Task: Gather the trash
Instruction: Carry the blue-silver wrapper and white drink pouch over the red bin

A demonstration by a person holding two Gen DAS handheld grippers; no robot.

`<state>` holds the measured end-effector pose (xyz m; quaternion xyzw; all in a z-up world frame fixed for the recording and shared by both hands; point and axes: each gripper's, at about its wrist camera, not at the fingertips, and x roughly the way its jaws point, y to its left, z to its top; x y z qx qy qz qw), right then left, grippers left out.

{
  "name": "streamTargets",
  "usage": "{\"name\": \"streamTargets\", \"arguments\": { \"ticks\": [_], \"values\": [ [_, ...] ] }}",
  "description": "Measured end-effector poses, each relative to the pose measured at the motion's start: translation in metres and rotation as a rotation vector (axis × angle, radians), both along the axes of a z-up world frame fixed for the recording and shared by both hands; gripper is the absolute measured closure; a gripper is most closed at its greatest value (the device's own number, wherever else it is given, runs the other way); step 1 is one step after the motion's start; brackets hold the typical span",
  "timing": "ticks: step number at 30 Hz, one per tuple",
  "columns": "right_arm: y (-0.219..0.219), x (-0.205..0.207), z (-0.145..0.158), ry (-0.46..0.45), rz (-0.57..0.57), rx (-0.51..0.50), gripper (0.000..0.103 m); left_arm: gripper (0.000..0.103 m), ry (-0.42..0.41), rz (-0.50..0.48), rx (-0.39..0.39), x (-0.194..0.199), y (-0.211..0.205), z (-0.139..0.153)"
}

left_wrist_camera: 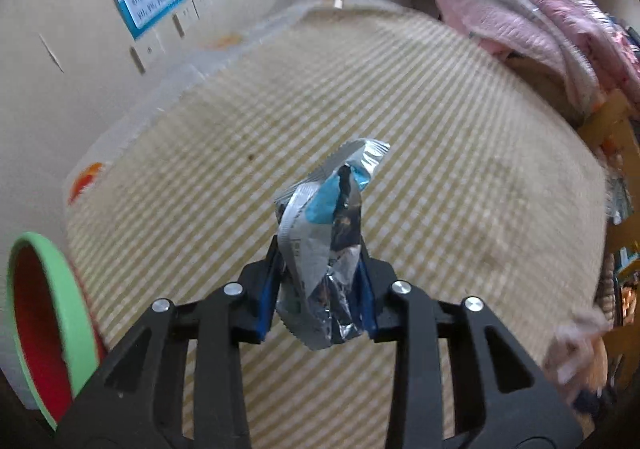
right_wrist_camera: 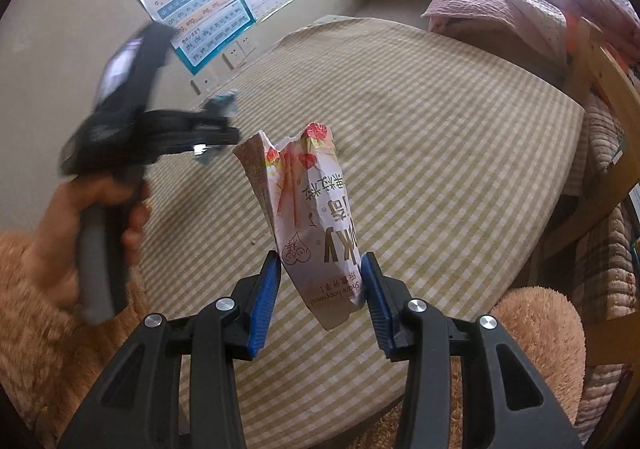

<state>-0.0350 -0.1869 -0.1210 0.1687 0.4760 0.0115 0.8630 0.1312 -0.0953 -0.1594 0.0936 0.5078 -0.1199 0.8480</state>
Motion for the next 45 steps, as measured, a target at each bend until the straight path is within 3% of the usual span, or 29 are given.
{"name": "streamTargets", "arguments": {
  "ticks": [7,10,17,21,23,25,26,27,30,32,34,35,36,38,45],
  "values": [
    [-0.001,0.001,0.002,-0.006,-0.019,-0.005,0.062,0.070,-0.085,-0.003,-0.047,-0.062,0.027,0.044],
    [0.000,0.000,0.006,-0.017,-0.025,-0.024,0.062,0.070,-0.097,0.024,-0.102,-0.082,0.037,0.059],
    [0.006,0.000,0.027,-0.071,-0.024,-0.049,0.075,0.070,-0.130,0.005,-0.118,-0.099,0.037,0.077],
    [0.012,0.000,0.035,-0.086,0.002,-0.093,0.076,0.070,-0.133,-0.003,-0.128,-0.101,0.037,0.080],
    [0.009,0.002,0.031,-0.067,0.004,-0.088,0.073,0.070,-0.135,0.000,-0.133,-0.103,0.040,0.081],
    [0.004,0.004,0.024,-0.039,0.002,-0.064,0.057,0.070,-0.140,0.006,-0.138,-0.105,0.045,0.083],
    [0.001,0.007,0.019,-0.011,0.004,-0.058,0.043,0.070,-0.142,0.008,-0.141,-0.106,0.048,0.084],
    [0.000,0.011,0.013,0.025,0.010,-0.055,0.038,0.070,-0.144,0.011,-0.145,-0.106,0.049,0.085],
    [-0.002,0.020,-0.006,0.101,0.016,0.002,0.038,0.070,-0.148,0.021,-0.157,-0.105,0.054,0.087],
    [0.005,0.026,-0.021,0.160,0.029,-0.009,0.039,0.070,-0.150,0.023,-0.159,-0.106,0.056,0.087],
    [0.010,0.027,-0.029,0.182,0.046,-0.003,0.049,0.070,-0.158,0.021,-0.156,-0.107,0.058,0.089],
    [0.012,0.027,-0.029,0.175,0.054,0.033,0.062,0.070,-0.161,0.022,-0.154,-0.108,0.058,0.089],
    [0.013,0.027,-0.027,0.171,0.055,0.033,0.068,0.070,-0.165,0.023,-0.153,-0.109,0.059,0.090],
    [0.018,0.025,-0.013,0.127,0.057,-0.012,0.071,0.070,-0.172,0.030,-0.155,-0.108,0.063,0.092],
    [0.021,0.020,0.045,-0.047,0.023,-0.009,0.071,0.070,-0.196,0.053,-0.170,-0.107,0.076,0.099]
  ]
}}
